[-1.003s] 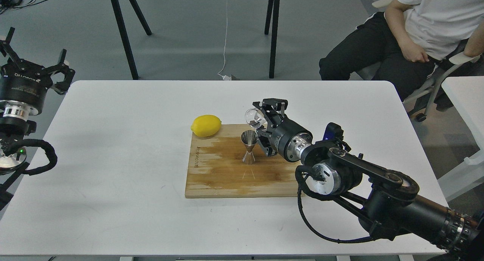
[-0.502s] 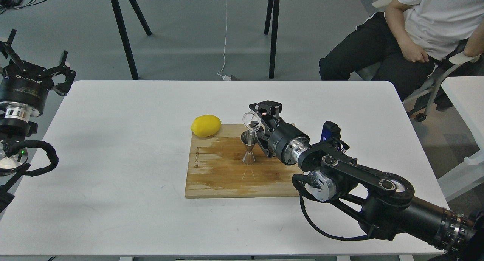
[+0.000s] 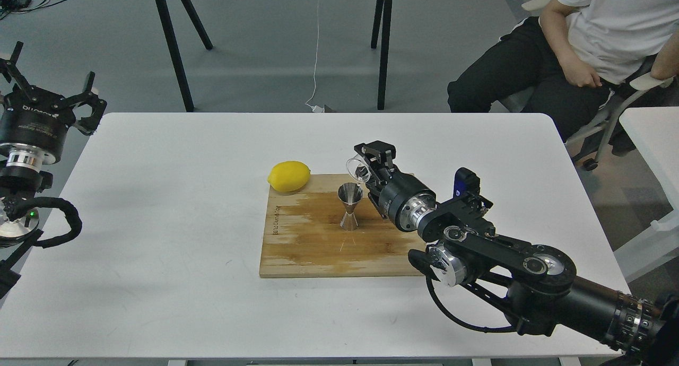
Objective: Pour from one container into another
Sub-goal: 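Tilt the clear glass with the right gripper to pour into the jigger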
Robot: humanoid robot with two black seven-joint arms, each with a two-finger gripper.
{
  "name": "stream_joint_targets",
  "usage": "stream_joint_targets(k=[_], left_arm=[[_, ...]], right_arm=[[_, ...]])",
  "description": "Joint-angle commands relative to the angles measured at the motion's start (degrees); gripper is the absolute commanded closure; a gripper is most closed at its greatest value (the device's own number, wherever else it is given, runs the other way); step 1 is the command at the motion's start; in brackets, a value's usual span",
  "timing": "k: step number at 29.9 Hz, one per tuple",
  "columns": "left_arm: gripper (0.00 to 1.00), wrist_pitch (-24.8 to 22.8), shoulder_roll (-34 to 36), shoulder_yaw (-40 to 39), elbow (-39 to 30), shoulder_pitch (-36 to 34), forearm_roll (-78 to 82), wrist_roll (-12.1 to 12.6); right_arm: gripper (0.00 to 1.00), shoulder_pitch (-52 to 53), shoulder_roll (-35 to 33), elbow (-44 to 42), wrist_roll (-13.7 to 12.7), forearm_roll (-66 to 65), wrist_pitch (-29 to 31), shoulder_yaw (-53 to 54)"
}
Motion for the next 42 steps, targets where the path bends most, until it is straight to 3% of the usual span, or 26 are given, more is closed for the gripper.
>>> stream_joint_targets(k=[1,17,25,42], left_arm=[[0.00,0.0,0.0,0.0,0.0,0.0,0.0,0.0],[0.00,0.0,0.0,0.0,0.0,0.0,0.0,0.0],[0.00,0.1,-0.2,0.0,0.0,0.1,-0.1,0.0],[0.00,0.0,-0.1,-0.1,0.0,0.1,-0.2,0.0]], right_arm=[[0.68,0.1,0.1,-0.5,0.0,-0.3,0.0,-0.4],[0.68,0.7,0.1,-0.5,0.1,-7.8,-0.4,-3.5],[0.68,2.1,0.8,-3.2,1.8,-12.3,-0.7,-7.8],[0.68,3.4,1.5,-3.5,2.3,-16.0,-0.7,-8.1]])
